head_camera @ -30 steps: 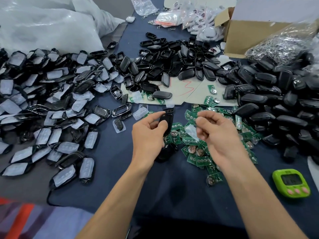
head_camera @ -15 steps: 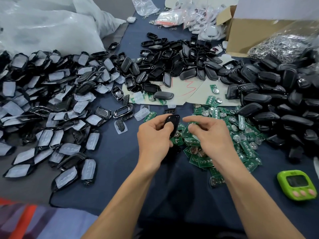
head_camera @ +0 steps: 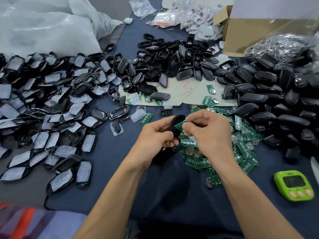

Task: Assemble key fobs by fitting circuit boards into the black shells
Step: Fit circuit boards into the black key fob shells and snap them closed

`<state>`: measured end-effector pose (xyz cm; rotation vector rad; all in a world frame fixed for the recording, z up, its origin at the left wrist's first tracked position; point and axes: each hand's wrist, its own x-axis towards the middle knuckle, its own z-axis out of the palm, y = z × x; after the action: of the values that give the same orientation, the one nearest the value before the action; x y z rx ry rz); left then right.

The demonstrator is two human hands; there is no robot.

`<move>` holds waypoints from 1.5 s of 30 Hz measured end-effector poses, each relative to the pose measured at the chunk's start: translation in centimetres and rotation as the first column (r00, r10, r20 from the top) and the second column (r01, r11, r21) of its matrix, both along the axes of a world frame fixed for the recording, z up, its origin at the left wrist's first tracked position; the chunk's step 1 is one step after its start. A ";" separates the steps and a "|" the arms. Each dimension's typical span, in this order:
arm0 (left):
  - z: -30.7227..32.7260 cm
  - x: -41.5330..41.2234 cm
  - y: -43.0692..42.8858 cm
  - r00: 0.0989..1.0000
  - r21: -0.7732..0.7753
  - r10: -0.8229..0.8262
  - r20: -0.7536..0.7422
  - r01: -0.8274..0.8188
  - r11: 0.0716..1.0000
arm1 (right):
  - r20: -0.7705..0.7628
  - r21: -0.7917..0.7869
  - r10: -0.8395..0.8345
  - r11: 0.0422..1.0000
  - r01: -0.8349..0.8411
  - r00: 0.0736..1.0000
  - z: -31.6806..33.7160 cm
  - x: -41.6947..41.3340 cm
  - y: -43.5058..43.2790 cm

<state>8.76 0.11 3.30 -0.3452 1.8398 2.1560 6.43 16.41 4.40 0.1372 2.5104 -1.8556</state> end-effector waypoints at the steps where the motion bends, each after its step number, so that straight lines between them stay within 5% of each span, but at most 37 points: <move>1: 0.0 0.0 -0.1 1.000 -0.014 -0.012 -0.010 0.012 1.000 | -0.022 0.024 -0.014 1.000 0.014 1.000 0.1 0.0 0.0; 12: -0.6 0.2 0.0 0.998 -0.087 0.018 -0.054 -0.023 0.996 | -0.085 0.098 0.032 0.995 -0.023 0.996 0.4 -0.1 -0.5; 20: -0.3 1.0 0.2 0.993 -0.082 0.078 -0.090 -0.085 0.993 | -0.268 0.252 0.041 0.967 0.029 0.962 0.3 0.3 -1.3; 35: -0.2 0.8 1.1 0.966 -0.030 0.258 0.018 -0.257 0.966 | -0.430 0.225 -0.065 0.958 0.177 0.900 -1.4 1.6 -2.5; 45: -0.2 0.5 1.0 0.959 -0.098 0.282 -0.016 -0.282 0.954 | -0.037 0.006 -0.056 0.998 0.056 0.998 -1.2 0.4 -1.9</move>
<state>9.30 1.08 3.09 -0.6659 2.0085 2.2465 6.82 14.50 3.19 0.1773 2.5641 -1.8863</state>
